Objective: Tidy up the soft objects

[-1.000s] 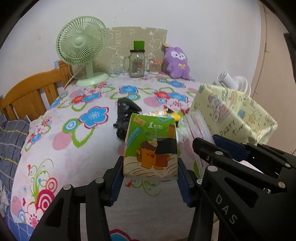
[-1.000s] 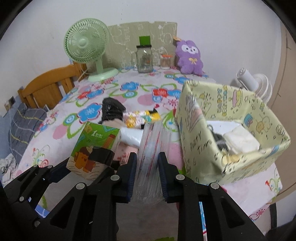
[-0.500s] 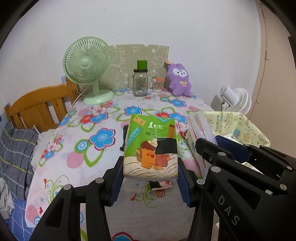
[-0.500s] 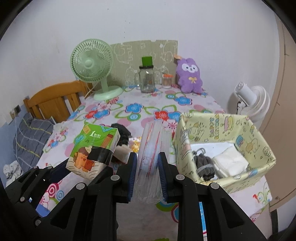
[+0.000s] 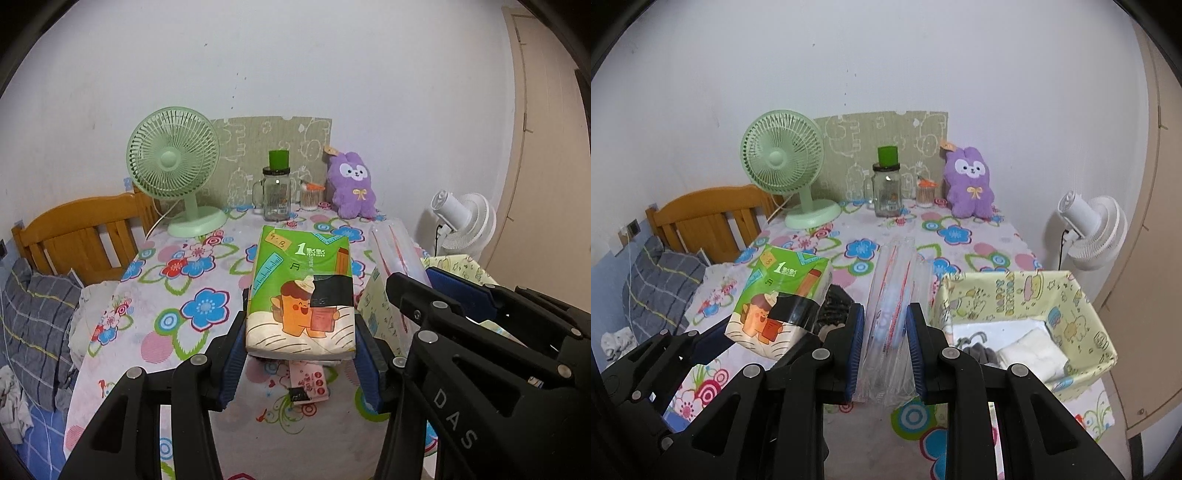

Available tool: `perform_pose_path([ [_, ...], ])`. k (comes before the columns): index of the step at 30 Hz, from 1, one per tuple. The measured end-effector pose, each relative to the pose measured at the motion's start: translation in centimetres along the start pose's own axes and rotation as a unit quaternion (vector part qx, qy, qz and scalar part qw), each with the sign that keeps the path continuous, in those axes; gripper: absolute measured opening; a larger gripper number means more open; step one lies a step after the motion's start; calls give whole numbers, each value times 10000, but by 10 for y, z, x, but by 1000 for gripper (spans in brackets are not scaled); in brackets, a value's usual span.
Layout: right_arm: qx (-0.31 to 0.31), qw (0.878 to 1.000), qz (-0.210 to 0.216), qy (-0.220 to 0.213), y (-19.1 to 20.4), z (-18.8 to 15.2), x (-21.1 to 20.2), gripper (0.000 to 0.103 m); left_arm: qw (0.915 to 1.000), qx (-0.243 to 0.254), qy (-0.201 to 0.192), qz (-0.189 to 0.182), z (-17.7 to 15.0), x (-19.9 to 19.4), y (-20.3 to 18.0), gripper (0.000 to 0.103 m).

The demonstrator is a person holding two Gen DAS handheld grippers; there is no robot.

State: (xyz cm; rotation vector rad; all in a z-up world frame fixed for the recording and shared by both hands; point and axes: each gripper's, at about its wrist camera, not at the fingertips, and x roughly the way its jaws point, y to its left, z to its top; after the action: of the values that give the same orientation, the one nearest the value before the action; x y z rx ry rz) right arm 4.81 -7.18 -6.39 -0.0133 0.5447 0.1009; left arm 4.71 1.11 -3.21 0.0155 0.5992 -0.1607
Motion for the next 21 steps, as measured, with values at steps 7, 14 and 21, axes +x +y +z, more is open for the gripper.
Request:
perform_pose_path([
  [7, -1, 10000, 27, -82, -10, 10, -4, 26, 9999, 38, -99, -2, 10, -1, -9, 54],
  [14, -20, 9999, 55, -88, -20, 14, -2, 26, 9999, 35, -91, -35, 15, 3, -18, 54],
  [21, 1, 9999, 74, -102, -35, 17, -2, 26, 9999, 59, -75, -101, 19, 10, -32, 54],
])
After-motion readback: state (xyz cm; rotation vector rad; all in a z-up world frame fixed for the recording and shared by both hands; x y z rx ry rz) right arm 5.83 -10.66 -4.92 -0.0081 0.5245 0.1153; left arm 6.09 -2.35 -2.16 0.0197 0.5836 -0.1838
